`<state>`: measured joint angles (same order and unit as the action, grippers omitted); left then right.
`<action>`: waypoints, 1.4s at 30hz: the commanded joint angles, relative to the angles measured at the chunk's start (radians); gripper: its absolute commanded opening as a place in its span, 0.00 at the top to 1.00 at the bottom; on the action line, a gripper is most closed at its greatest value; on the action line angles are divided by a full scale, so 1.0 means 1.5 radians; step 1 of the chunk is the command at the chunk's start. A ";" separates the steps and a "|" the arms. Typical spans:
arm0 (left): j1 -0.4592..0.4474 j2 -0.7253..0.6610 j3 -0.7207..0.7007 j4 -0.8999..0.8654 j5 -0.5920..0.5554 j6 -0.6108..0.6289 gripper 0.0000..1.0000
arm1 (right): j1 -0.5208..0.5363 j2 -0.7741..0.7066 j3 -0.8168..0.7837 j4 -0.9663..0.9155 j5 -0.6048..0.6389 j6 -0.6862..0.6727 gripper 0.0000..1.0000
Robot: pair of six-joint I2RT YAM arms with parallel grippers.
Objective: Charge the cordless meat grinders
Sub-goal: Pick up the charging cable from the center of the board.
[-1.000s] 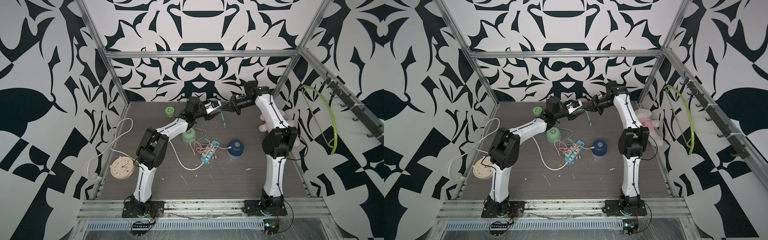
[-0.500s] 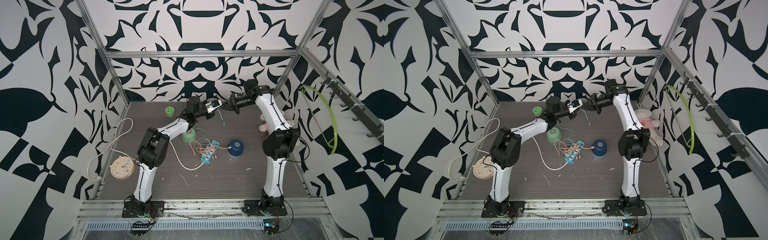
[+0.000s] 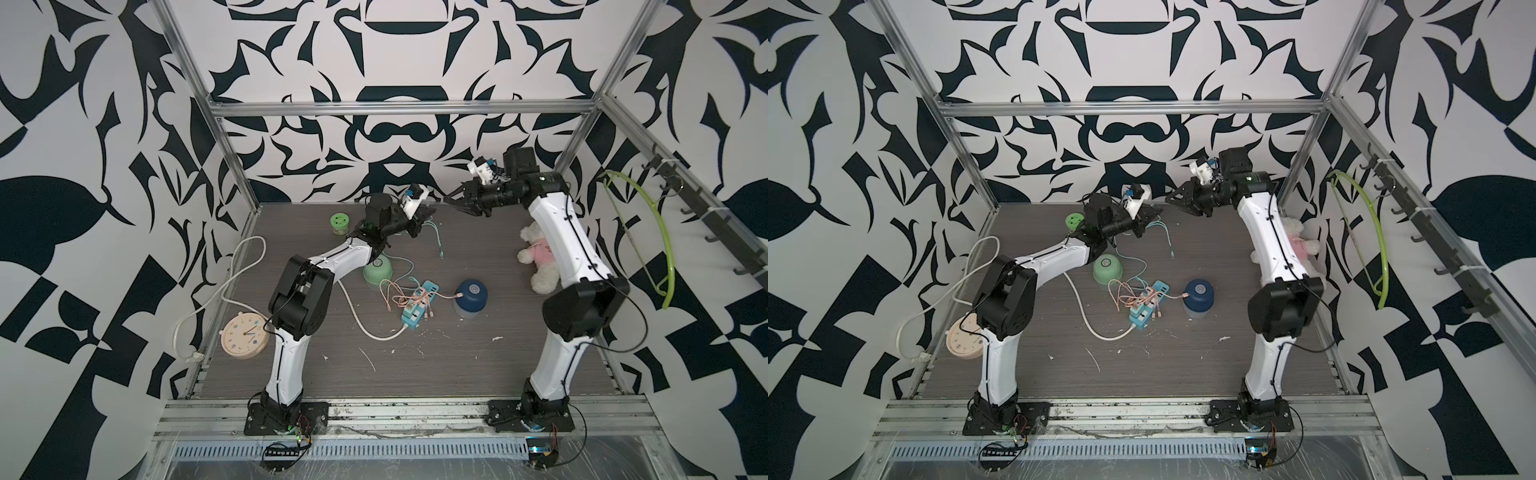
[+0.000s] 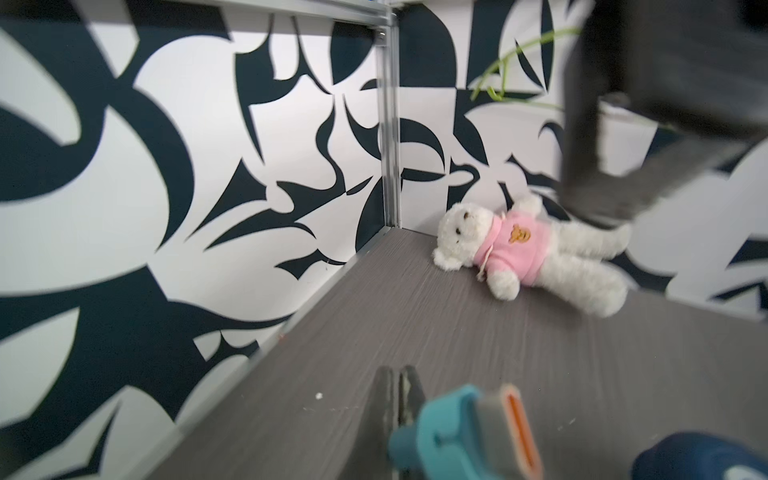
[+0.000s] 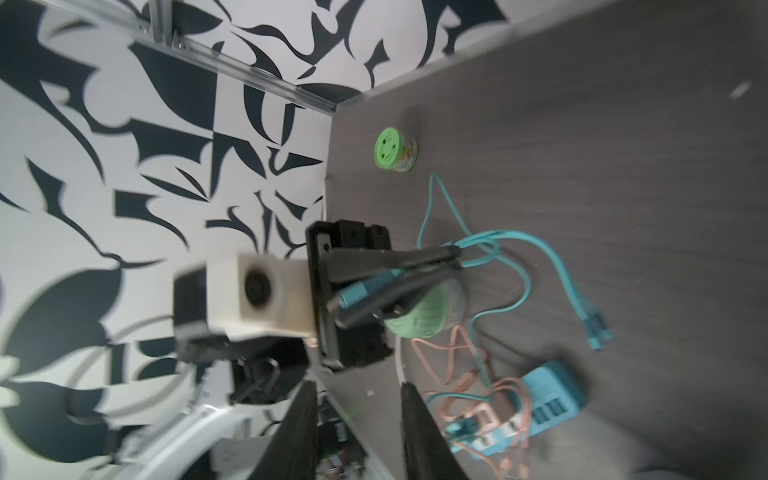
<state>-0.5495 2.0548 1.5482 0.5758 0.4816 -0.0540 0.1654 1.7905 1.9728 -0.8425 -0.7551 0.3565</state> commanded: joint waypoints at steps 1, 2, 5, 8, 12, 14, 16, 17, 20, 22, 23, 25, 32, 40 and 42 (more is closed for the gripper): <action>0.010 -0.059 -0.018 0.063 0.004 -0.266 1.00 | 0.067 -0.149 -0.201 0.270 0.155 -0.297 0.68; 0.010 -0.063 -0.022 0.070 0.010 -0.299 1.00 | 0.078 -0.180 -0.262 0.359 0.176 -0.321 0.65; 0.010 -0.075 -0.043 0.111 0.020 -0.381 1.00 | 0.092 -0.207 -0.320 0.460 0.213 -0.357 0.62; 0.010 -0.077 -0.056 0.142 0.038 -0.413 1.00 | 0.113 -0.188 -0.297 0.471 0.217 -0.404 0.62; 0.010 -0.072 -0.052 0.146 0.075 -0.416 1.00 | 0.134 -0.168 -0.276 0.479 0.206 -0.439 0.63; 0.010 -0.067 -0.043 0.150 0.094 -0.421 1.00 | 0.139 -0.158 -0.267 0.473 0.208 -0.463 0.64; 0.009 -0.062 -0.038 0.156 0.104 -0.429 1.00 | 0.142 -0.145 -0.249 0.462 0.208 -0.482 0.66; 0.008 -0.062 -0.039 0.158 0.105 -0.430 1.00 | 0.142 -0.139 -0.239 0.458 0.202 -0.485 0.66; 0.007 -0.060 -0.042 0.162 0.116 -0.433 1.00 | 0.143 -0.125 -0.217 0.458 0.174 -0.476 0.68; 0.007 -0.057 -0.047 0.176 0.121 -0.443 1.00 | 0.143 -0.126 -0.214 0.461 0.140 -0.469 0.68; 0.007 -0.056 -0.050 0.181 0.123 -0.446 1.00 | 0.143 -0.129 -0.215 0.460 0.122 -0.468 0.66; 0.007 -0.054 -0.050 0.186 0.129 -0.446 1.00 | 0.143 -0.140 -0.217 0.441 0.099 -0.477 0.63; 0.008 -0.045 -0.052 0.201 0.147 -0.449 1.00 | 0.127 -0.168 -0.209 0.419 0.137 -0.421 0.64; 0.008 -0.043 -0.055 0.220 0.179 -0.455 1.00 | 0.127 -0.115 -0.169 0.406 0.114 -0.393 0.71; 0.008 -0.043 -0.056 0.226 0.183 -0.458 1.00 | 0.127 -0.100 -0.153 0.395 0.100 -0.392 0.71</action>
<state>-0.5369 1.9820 1.4784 0.8612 0.7223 -0.7345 0.3557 1.6215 1.6905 -0.2371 -0.5671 -0.2550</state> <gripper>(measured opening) 0.064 0.291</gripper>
